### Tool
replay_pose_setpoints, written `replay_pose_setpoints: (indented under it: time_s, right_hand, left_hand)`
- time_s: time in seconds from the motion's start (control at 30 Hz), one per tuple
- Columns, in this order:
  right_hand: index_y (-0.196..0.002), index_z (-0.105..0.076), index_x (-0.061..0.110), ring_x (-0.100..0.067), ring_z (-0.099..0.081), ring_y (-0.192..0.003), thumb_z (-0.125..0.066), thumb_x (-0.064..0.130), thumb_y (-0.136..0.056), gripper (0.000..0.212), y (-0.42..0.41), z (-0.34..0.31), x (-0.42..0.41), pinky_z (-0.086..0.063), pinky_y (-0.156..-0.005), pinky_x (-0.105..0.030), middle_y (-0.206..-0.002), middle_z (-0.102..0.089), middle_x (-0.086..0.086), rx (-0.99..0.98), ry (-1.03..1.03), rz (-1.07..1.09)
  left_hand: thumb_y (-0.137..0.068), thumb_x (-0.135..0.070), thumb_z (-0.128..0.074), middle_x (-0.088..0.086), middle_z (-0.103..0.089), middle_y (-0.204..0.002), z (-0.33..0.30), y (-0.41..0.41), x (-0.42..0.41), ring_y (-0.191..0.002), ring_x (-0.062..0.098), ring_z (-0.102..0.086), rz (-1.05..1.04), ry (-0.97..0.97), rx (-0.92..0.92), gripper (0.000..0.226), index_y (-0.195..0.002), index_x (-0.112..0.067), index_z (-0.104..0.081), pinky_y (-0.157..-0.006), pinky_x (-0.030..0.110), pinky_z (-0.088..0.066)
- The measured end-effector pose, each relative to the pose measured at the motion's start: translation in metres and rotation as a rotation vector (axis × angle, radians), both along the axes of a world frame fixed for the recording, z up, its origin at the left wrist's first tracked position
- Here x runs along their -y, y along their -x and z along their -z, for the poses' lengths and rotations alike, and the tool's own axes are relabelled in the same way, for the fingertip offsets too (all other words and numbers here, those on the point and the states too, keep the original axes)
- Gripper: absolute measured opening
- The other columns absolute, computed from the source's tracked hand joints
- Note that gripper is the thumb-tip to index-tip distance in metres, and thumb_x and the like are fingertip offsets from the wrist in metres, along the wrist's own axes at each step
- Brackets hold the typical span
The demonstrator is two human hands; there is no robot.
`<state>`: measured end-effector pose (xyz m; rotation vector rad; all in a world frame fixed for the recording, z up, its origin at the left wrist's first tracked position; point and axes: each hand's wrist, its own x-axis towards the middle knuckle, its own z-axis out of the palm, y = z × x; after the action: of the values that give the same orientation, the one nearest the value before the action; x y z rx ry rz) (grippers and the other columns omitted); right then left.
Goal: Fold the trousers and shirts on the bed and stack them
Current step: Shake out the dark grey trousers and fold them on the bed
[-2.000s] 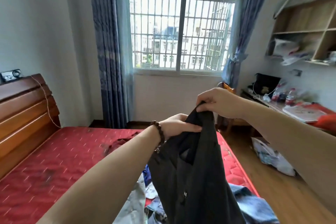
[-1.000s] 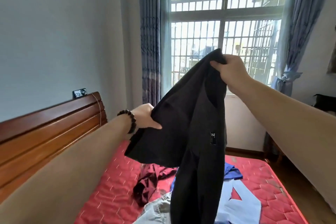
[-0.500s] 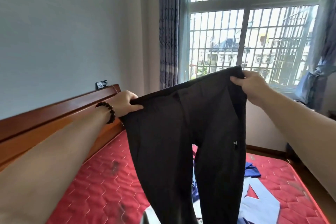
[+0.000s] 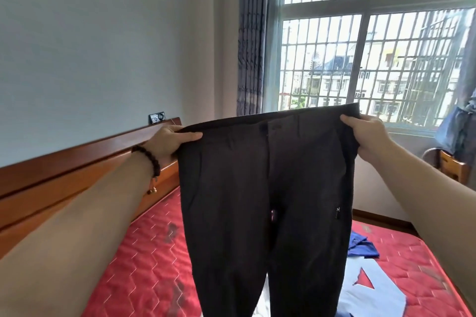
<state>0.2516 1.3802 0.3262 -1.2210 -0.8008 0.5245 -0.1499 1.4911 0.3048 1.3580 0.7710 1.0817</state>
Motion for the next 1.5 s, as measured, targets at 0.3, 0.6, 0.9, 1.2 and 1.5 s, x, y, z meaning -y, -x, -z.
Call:
replay_pose_setpoints:
  time_s: [0.3,0.6,0.9,1.2,1.5]
  right_hand:
    - [-0.082,-0.067,0.014,-0.021,-0.062,-0.071,-0.069,0.027,-0.083,0.013,0.089,0.01,-0.017,-0.05,-0.064,-0.034,-0.072,-0.066,-0.004,-0.004,-0.041,0.075]
    - [-0.078,-0.075,0.016,-0.029,-0.071,-0.087,-0.066,0.03,-0.087,0.019,0.169,0.01,0.008,-0.059,-0.079,-0.045,-0.087,-0.074,-0.011,-0.014,-0.055,-0.19]
    - [-0.104,-0.069,0.001,-0.025,-0.069,-0.097,-0.041,0.039,-0.1,0.048,0.162,-0.011,0.025,-0.056,-0.083,-0.033,-0.107,-0.071,-0.017,-0.132,-0.056,-0.412]
    - [-0.088,-0.066,0.015,-0.001,-0.059,-0.075,-0.077,0.041,-0.075,0.031,0.084,-0.062,0.046,-0.039,-0.061,-0.008,-0.085,-0.066,-0.004,1.302,0.298,-0.247]
    - [-0.063,-0.057,0.031,-0.006,-0.056,-0.062,-0.071,0.034,-0.083,0.025,0.053,-0.019,0.058,-0.036,-0.057,-0.022,-0.064,-0.059,0.01,1.116,0.26,-0.087]
  left_hand:
    - [-0.08,-0.001,-0.072,0.01,-0.069,-0.074,-0.009,-0.093,0.036,-0.063,0.02,-0.065,-0.205,0.082,0.141,0.007,-0.08,-0.005,-0.065,-0.055,0.03,-0.058]
    - [-0.08,-0.028,-0.075,0.005,-0.072,-0.073,-0.015,-0.148,0.067,-0.073,0.021,-0.069,-0.232,-0.009,0.182,0.02,-0.069,-0.013,-0.069,-0.067,0.031,-0.058]
    - [-0.088,-0.037,-0.065,0.005,-0.071,-0.086,-0.015,-0.147,0.073,-0.082,0.023,-0.069,-0.193,-0.308,-0.045,0.015,-0.081,-0.024,-0.065,-0.073,0.032,-0.058]
    - [-0.088,-0.014,-0.065,0.009,-0.071,-0.106,-0.032,-0.142,0.066,-0.097,0.021,-0.068,0.303,-0.428,-0.12,0.017,-0.105,-0.013,-0.07,-0.082,0.032,-0.056]
    - [-0.082,-0.019,-0.074,-0.006,-0.072,-0.084,0.05,-0.171,0.081,-0.08,0.011,-0.069,0.077,-0.478,-0.079,0.013,-0.088,-0.02,-0.062,-0.069,0.025,-0.056]
